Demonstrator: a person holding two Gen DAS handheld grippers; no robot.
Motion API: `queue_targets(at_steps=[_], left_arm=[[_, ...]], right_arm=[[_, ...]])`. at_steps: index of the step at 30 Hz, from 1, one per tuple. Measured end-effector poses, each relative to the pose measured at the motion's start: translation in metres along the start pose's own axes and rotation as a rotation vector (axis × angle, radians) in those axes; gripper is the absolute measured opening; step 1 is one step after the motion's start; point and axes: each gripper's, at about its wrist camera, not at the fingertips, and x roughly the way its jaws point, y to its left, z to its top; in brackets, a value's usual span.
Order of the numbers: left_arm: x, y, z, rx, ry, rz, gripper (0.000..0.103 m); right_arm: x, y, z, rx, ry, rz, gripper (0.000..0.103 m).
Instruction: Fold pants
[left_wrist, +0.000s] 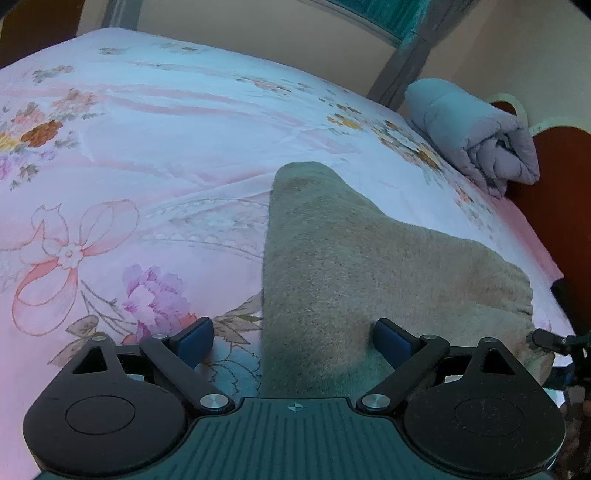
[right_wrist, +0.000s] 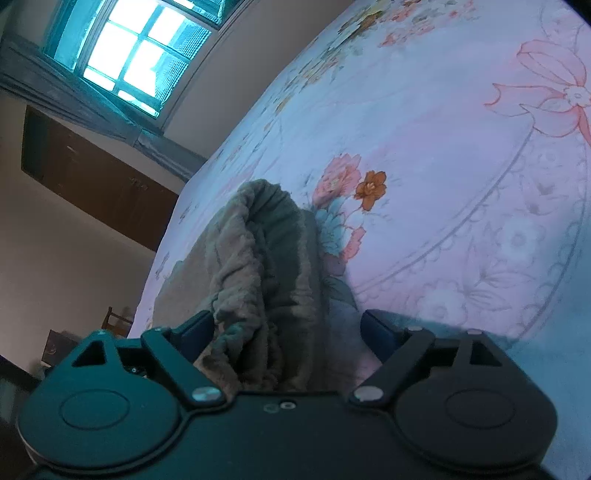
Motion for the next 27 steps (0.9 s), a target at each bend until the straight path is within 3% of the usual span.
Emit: queue_targets(at_steps=[20, 27], left_arm=[[0.012, -0.003, 0.005, 0.026, 0.026, -0.015, 0.101], [0.003, 0.002, 0.008, 0.041, 0.035, -0.013, 0.101]], right_arm=[[0.009, 0.008, 0.002, 0.002, 0.025, 0.017, 0.092], [-0.011, 0.02, 0.011, -0.043, -0.031, -0.024, 0.081]])
